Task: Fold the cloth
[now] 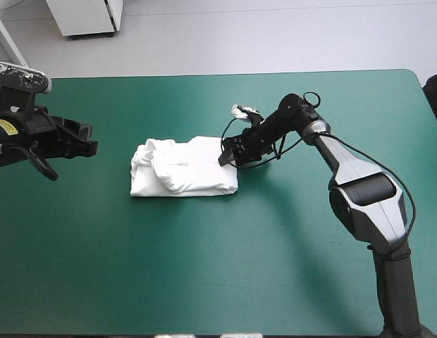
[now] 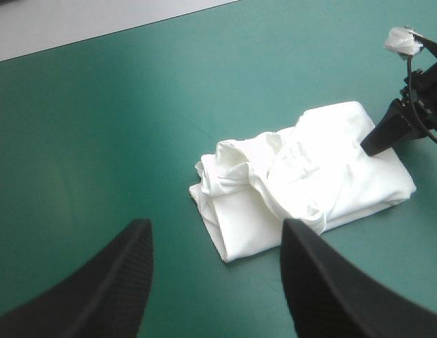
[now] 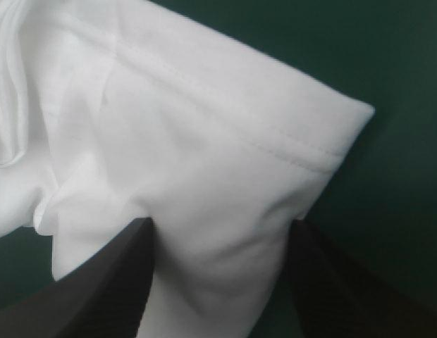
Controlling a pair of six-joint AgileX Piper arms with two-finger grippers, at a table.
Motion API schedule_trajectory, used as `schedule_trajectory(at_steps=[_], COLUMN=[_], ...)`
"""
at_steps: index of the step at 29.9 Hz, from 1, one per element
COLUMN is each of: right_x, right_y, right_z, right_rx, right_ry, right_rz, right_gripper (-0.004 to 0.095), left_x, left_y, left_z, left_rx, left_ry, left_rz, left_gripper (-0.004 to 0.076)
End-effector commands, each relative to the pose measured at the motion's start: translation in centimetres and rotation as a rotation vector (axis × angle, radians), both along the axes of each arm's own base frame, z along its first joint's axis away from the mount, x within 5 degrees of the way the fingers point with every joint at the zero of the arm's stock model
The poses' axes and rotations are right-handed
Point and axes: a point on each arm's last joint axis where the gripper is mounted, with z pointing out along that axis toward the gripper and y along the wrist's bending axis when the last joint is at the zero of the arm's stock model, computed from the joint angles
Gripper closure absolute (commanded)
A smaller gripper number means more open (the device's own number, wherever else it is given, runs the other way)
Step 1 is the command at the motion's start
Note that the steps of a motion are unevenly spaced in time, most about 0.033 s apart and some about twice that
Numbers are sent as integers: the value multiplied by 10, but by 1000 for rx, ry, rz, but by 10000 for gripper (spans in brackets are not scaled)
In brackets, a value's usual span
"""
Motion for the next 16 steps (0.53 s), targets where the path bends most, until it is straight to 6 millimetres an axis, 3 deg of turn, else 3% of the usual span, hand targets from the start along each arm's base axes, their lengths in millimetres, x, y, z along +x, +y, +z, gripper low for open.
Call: schedule_trajectory(at_steps=[1,6,9,16], right_x=[-7,-11,-12,-7], right_y=[3,9,9,-15], right_z=[30,17,14,21], right_rx=[41,-61,-107,-295], right_ry=[-21,-27,-57,-129], right_rz=[14,60,90,64], right_gripper=[392,635,898,911], left_x=[-6,-6,-6,-6], left_y=[0,0,0,-1], left_z=[15,16,16,16], left_rx=[-26,-26,-28,-34], left_ry=[-105,-115,-117,-114], left_rz=[0,0,-1,-5], left_gripper=[319,320,320,321])
